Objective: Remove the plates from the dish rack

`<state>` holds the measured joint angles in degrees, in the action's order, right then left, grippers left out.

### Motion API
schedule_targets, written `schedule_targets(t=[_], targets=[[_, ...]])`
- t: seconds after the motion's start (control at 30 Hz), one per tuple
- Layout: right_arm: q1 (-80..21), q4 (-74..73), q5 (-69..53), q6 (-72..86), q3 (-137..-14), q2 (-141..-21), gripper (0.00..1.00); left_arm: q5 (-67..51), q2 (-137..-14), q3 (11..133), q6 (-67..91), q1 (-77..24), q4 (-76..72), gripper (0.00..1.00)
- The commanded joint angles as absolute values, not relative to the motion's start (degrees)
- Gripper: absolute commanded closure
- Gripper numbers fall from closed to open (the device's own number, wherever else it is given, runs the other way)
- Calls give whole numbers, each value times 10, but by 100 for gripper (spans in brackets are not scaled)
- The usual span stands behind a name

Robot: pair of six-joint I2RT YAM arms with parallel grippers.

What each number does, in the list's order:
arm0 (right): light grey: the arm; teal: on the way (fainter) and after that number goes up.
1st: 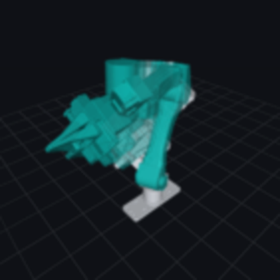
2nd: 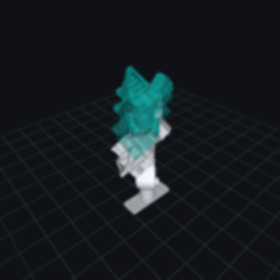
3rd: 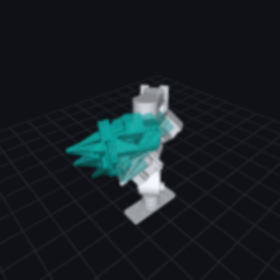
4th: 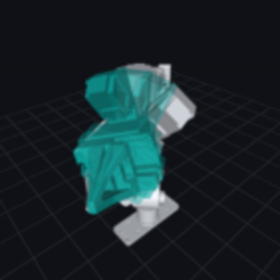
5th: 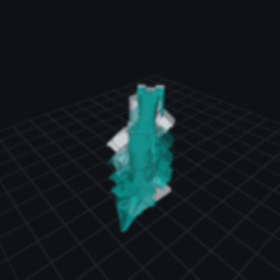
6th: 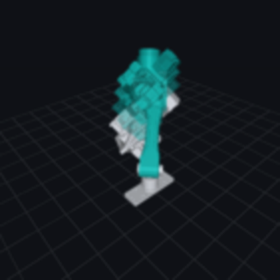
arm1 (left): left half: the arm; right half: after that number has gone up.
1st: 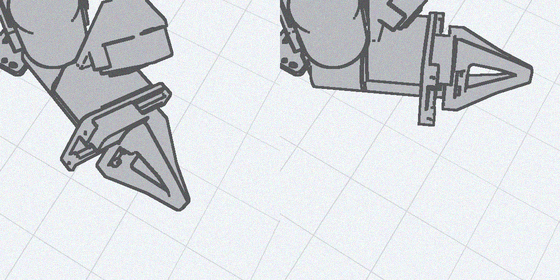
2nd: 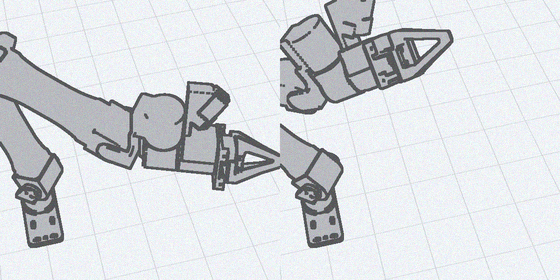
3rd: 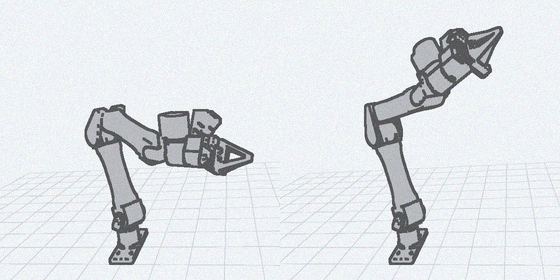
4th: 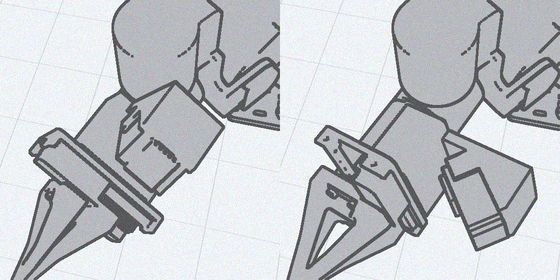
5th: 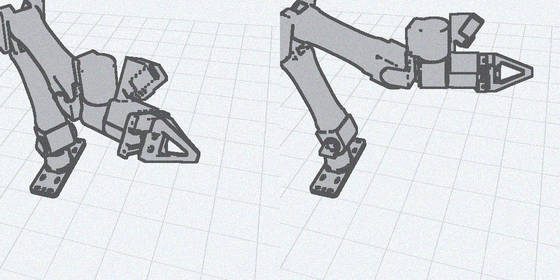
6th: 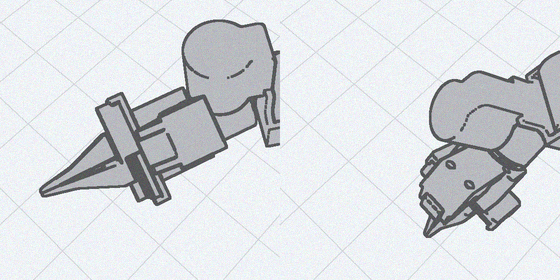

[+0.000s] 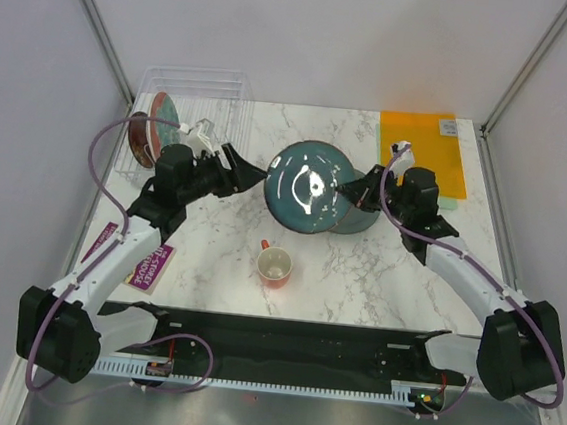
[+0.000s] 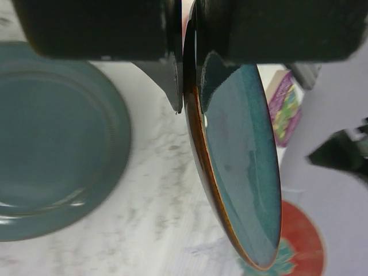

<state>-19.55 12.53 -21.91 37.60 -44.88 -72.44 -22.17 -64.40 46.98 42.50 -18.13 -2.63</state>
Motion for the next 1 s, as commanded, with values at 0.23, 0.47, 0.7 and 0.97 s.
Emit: schedule_targets(t=[0.23, 0.47, 0.7, 0.97], targets=[[-35, 122, -208, 333, -496, -772, 100, 36, -532, 512, 212, -178, 124, 16], [-19, 197, -249, 367, -485, -850, 100, 140, -447, 481, 174, -178, 123, 14], [-18, 252, -286, 405, -486, -922, 100, 190, -409, 469, 140, -178, 123, 7], [-18, 239, -307, 410, -476, -962, 84, 186, -424, 468, 149, -178, 123, 7]])
